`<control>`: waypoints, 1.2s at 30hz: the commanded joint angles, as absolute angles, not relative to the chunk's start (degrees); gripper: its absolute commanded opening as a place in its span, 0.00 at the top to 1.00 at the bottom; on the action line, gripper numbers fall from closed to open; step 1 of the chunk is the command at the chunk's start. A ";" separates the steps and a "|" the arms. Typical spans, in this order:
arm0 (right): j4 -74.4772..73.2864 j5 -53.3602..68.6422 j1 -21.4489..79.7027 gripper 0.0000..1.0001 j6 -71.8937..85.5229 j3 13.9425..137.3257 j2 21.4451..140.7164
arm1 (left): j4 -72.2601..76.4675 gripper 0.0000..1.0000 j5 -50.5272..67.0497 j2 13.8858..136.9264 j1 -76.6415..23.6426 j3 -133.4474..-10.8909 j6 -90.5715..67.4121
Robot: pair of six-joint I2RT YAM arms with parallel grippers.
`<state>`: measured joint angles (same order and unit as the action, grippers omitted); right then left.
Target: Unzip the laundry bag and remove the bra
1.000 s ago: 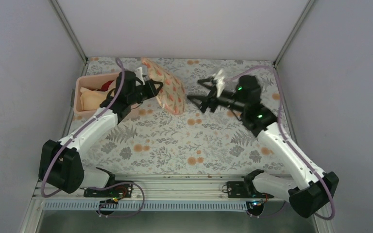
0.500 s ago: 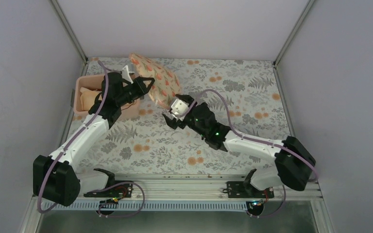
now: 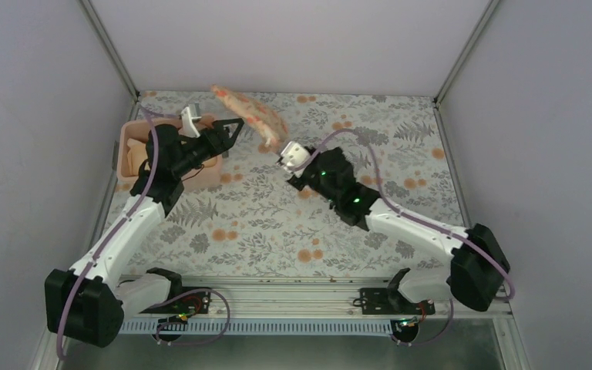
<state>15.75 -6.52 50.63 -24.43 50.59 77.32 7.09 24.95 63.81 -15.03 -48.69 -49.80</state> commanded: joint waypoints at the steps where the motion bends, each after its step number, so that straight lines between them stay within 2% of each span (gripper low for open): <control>1: 12.82 4.10 42.53 0.97 -25.11 49.79 70.63 | 12.92 0.01 30.16 59.50 -12.62 -46.27 -44.22; 7: 0.55 23.29 31.60 0.97 -32.45 52.16 66.59 | 15.17 0.00 38.01 52.37 -7.10 -46.70 -26.48; 10: -9.55 31.01 29.72 0.97 -38.92 54.94 66.71 | 14.37 0.00 48.69 48.46 -6.34 -46.58 -6.12; 13: -18.20 35.63 29.86 0.97 -44.28 59.01 68.78 | 0.98 0.00 57.63 46.14 -7.07 -48.41 18.75; 16: -24.03 37.21 31.12 0.97 -46.40 61.60 69.65 | -15.95 0.00 54.10 46.56 -9.46 -51.69 43.60; 20: -26.01 36.50 35.45 0.97 -48.00 62.10 67.72 | -34.15 0.00 42.57 49.77 -15.11 -55.79 64.88; 23: -27.08 34.52 38.86 0.97 -47.97 63.25 67.23 | -38.62 0.00 38.57 52.02 -19.38 -57.82 66.04; 28: -28.98 31.66 42.90 0.97 -49.63 64.54 67.30 | -34.44 0.00 37.45 53.26 -22.08 -57.27 61.49; 30: -29.34 31.48 43.35 0.97 -50.26 64.83 67.32 | -34.97 0.06 37.36 53.63 -22.95 -57.13 61.97; 32: -29.20 31.69 43.63 0.97 -50.80 64.82 67.28 | -36.31 0.19 37.56 53.95 -23.70 -57.00 63.63; 33: -28.97 31.59 43.68 0.97 -50.94 64.78 67.40 | -36.79 0.29 37.80 54.07 -23.99 -56.97 64.29; 36: -27.12 30.17 43.68 0.97 -50.53 63.91 67.52 | -37.08 0.71 38.76 54.26 -24.30 -57.21 63.98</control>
